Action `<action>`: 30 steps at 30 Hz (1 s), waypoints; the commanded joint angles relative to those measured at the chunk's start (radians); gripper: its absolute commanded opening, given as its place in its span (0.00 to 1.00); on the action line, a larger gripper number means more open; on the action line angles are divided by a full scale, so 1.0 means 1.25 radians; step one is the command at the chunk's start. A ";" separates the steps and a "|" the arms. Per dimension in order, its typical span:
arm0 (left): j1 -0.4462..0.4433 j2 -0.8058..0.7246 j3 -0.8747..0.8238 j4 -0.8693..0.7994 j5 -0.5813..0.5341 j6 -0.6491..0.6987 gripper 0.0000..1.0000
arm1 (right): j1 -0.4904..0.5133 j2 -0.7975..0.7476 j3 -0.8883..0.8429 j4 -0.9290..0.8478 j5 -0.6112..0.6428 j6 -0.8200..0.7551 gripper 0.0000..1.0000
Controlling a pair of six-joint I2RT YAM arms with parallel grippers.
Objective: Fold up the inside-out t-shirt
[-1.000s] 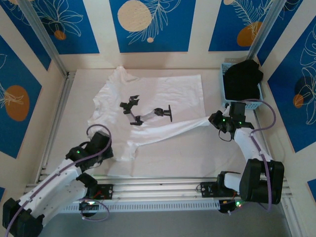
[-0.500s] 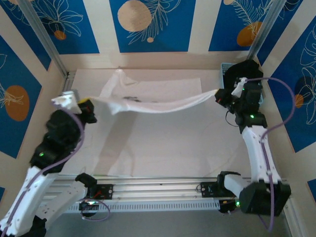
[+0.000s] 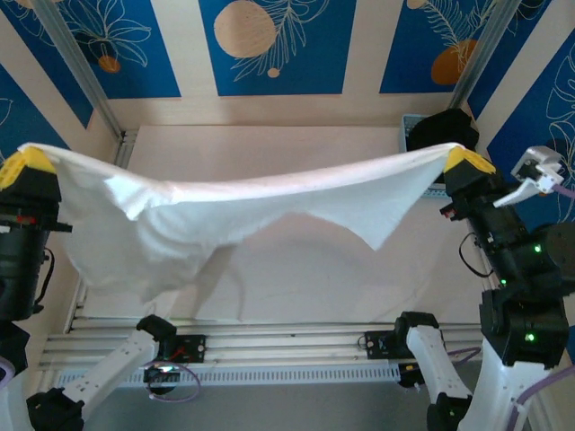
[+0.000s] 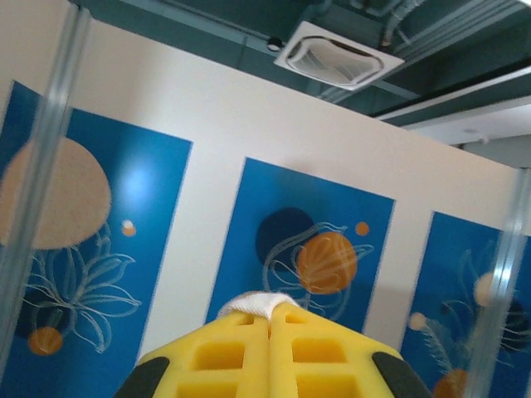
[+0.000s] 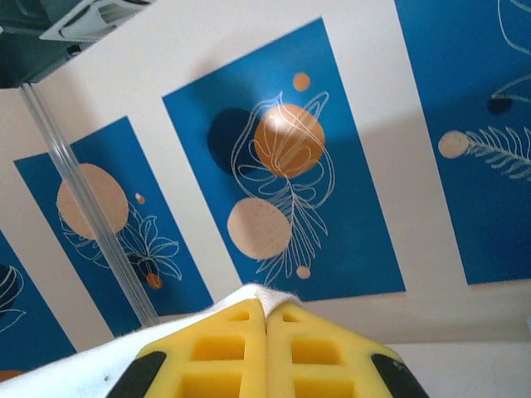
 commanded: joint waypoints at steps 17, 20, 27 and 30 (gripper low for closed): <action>0.108 0.491 0.091 0.159 -0.075 0.177 0.00 | 0.005 0.385 -0.113 0.260 0.006 -0.049 0.00; 0.118 0.503 0.118 0.149 -0.058 0.176 0.00 | 0.005 0.389 -0.106 0.255 0.008 -0.062 0.00; 0.121 0.419 0.125 0.109 0.011 0.181 0.00 | 0.003 0.310 -0.069 0.180 0.034 -0.105 0.00; 0.121 0.344 0.111 0.105 0.050 0.164 0.00 | 0.003 0.256 -0.048 0.137 0.036 -0.115 0.00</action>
